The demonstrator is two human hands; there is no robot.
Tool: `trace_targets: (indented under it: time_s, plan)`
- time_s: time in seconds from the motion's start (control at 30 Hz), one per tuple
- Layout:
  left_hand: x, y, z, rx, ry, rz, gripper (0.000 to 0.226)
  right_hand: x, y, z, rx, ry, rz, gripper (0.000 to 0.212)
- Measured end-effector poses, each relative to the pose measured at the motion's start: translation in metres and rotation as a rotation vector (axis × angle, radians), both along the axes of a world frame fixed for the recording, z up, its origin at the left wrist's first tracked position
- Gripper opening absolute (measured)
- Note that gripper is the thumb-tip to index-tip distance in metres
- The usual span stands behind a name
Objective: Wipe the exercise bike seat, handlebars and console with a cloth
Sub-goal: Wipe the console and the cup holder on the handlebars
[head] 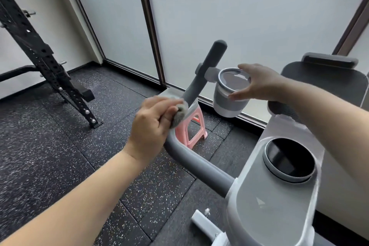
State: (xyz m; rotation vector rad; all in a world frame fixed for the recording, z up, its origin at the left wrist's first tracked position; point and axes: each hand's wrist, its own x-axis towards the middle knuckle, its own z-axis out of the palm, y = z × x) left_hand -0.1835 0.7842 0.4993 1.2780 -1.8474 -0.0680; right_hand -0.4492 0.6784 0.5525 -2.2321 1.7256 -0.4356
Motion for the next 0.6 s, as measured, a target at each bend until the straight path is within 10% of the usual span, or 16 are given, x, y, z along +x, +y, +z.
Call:
trace_targets:
  time_s: [0.2, 0.6]
  plan:
    - [-0.016, -0.022, -0.009, 0.537, -0.159, 0.154, 0.073, 0.002, -0.001, -0.002, 0.028, -0.038, 0.004, 0.100]
    - [-0.074, -0.101, 0.035, 0.286, -0.011, 0.119, 0.058, -0.001, -0.003, 0.000, 0.039, -0.083, 0.036, 0.108]
